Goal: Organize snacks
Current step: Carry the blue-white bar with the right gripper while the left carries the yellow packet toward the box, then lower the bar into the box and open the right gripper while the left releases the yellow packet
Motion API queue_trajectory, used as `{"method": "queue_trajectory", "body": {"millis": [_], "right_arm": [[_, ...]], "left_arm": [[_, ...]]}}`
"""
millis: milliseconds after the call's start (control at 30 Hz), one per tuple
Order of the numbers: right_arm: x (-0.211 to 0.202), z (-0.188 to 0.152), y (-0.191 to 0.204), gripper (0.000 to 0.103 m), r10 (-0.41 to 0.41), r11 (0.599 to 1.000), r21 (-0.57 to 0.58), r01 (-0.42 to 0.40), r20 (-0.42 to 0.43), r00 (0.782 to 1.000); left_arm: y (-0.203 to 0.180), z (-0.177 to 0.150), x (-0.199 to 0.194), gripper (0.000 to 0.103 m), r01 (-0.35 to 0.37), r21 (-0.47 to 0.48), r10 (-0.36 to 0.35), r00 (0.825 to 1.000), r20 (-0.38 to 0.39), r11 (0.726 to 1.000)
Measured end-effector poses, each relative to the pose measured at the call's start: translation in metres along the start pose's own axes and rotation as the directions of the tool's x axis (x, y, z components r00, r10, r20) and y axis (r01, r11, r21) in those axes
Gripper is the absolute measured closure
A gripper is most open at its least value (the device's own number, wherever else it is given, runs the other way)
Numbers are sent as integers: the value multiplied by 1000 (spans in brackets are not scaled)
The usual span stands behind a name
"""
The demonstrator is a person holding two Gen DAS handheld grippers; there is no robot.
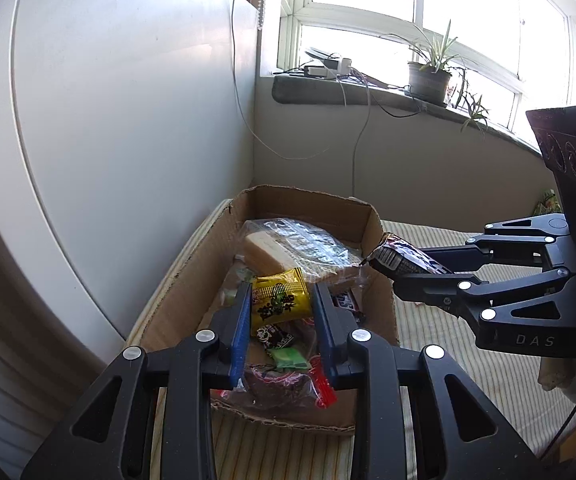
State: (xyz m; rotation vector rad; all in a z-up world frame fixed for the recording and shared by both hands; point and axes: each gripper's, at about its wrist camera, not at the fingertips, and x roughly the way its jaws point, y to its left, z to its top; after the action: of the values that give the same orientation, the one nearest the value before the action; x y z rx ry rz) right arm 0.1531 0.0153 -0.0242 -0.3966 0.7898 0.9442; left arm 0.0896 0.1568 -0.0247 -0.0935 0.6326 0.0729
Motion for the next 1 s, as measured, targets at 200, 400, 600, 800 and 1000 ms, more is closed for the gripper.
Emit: {"method": "queue_trajectory", "body": {"millis": [200, 400, 600, 800, 1000], "right_arm": [[15, 9, 6, 73, 23, 1000, -6, -23, -6, 1000], [28, 16, 14, 73, 46, 999, -24, -47, -18, 999], [39, 18, 18, 73, 57, 998, -25, -58, -35, 998], [43, 19, 19, 73, 59, 998, -26, -60, -42, 997], [43, 23, 21, 73, 55, 998, -32, -56, -30, 998]], "left_arm": [[10, 0, 7, 75, -23, -16, 23, 1000, -9, 1000], [17, 2, 12, 75, -40, -25, 39, 999, -21, 999], [22, 4, 16, 75, -49, -35, 48, 998, -27, 998], [23, 5, 15, 73, -56, -35, 55, 998, -29, 998], [25, 6, 14, 70, -69, -39, 68, 997, -28, 997]]}}
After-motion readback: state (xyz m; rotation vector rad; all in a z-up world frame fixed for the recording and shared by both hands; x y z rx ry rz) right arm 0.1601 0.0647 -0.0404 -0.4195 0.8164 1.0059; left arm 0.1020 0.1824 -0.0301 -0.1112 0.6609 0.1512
